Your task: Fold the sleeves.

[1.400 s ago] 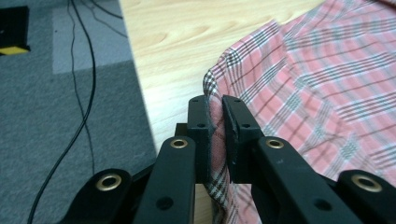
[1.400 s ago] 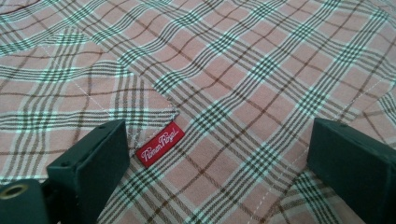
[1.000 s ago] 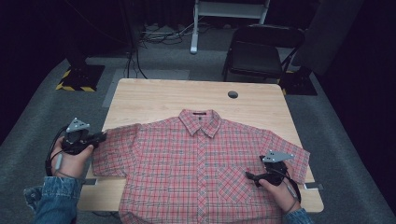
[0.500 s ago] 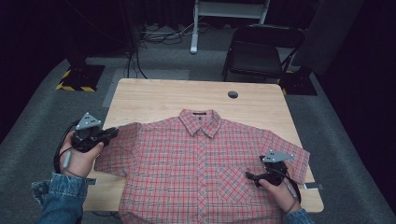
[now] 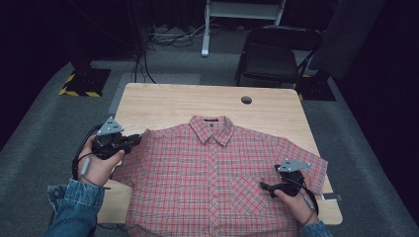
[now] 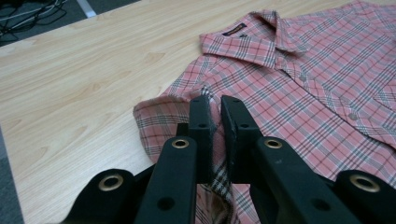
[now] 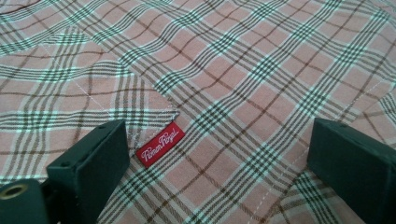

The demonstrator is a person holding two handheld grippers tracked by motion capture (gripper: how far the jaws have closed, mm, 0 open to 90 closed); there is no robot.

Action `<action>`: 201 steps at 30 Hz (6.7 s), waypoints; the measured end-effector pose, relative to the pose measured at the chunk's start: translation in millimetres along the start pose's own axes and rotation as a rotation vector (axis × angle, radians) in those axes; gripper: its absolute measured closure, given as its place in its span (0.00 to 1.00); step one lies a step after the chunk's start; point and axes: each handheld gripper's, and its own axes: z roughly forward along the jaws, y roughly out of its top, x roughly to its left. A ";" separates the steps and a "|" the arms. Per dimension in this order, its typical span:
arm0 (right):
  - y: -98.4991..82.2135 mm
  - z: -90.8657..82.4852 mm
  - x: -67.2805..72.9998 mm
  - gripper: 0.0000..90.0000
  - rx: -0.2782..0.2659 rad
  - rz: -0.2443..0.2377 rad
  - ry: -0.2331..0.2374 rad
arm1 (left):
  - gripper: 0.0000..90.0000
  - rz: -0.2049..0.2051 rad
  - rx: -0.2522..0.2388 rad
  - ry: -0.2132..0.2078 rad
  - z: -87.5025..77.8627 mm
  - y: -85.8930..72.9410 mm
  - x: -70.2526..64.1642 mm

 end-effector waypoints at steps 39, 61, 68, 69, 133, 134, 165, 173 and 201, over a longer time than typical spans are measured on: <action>-0.3 -0.4 -0.5 0.06 0.000 -0.006 0.005 | 0.91 0.023 0.042 -0.178 66.2 13.6 -40.6; -0.4 -0.5 -0.6 0.06 0.000 -0.008 0.006 | 0.65 -0.016 0.066 -0.359 112.9 -6.3 -55.8; -0.4 -0.5 -0.6 0.06 0.000 -0.007 0.006 | 0.46 -0.025 -0.036 -0.324 102.1 -1.3 -53.0; -0.4 -0.5 -0.6 0.06 0.000 -0.008 0.006 | 0.41 -0.013 -0.057 -0.299 100.1 -0.1 -51.5; -0.4 -0.5 -0.6 0.06 0.000 -0.007 0.006 | 0.09 -0.127 0.070 0.209 59.9 -79.9 50.2; -0.4 -0.4 -0.6 0.06 0.000 -0.007 0.006 | 0.09 -0.132 0.075 0.209 60.2 -81.8 51.6; -0.5 -0.5 -0.5 0.06 0.000 -0.008 0.006 | 0.00 -0.150 0.159 0.188 75.2 -108.7 60.3; -0.6 -0.6 -0.5 0.06 0.000 -0.012 0.008 | 0.00 -0.149 0.161 0.187 75.2 -108.8 60.5; 27.7 -41.0 -23.8 0.08 -0.048 -0.023 -0.017 | 0.00 -0.150 0.160 0.187 75.3 -108.8 60.4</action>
